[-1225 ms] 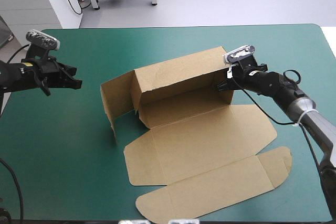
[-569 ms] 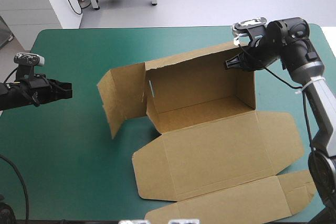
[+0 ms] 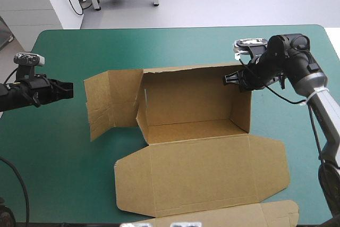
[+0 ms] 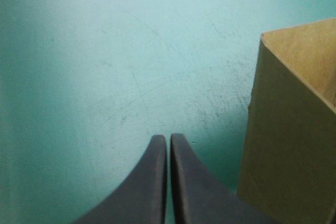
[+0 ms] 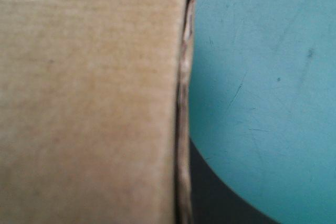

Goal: Fold the box

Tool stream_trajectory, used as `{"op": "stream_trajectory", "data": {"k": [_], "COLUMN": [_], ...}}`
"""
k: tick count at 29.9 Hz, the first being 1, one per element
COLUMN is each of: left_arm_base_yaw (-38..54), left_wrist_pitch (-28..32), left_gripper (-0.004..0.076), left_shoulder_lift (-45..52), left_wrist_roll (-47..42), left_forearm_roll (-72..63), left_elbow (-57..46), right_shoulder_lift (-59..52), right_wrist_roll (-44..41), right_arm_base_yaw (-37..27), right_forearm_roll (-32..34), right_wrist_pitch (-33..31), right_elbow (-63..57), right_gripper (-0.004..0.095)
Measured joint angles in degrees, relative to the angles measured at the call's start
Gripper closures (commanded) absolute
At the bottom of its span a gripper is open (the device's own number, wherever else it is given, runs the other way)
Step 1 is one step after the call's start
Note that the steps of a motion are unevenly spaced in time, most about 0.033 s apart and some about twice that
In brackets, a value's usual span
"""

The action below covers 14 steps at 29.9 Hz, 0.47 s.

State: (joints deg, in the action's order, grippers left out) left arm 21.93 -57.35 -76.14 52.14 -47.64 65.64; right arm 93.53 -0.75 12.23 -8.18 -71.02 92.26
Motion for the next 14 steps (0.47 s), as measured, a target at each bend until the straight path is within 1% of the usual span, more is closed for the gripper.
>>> {"op": "stream_trajectory", "data": {"k": [7, 10, 14], "left_arm_base_yaw": [0.0, 0.0, 0.0], "left_wrist_pitch": [0.0, 0.0, 0.0], "left_gripper": [0.072, 0.072, 0.072], "left_shoulder_lift": [0.0, 0.0, 0.0], "left_wrist_roll": [0.0, 0.0, 0.0], "left_forearm_roll": [-0.48, -1.17, -1.42], "left_elbow": [-0.07, -0.07, -0.07], "right_shoulder_lift": [0.68, 2.67, 6.22], "right_wrist_roll": [0.0, -0.06, -0.24], "right_arm_base_yaw": [0.0, 0.0, 0.0], "right_forearm_roll": [1.12, 2.26, 2.73], "right_wrist_pitch": [0.79, 1.08, 3.0], "right_elbow": [-0.57, -0.57, 0.31], "right_gripper": [0.0918, 0.0918, 0.0918]}}
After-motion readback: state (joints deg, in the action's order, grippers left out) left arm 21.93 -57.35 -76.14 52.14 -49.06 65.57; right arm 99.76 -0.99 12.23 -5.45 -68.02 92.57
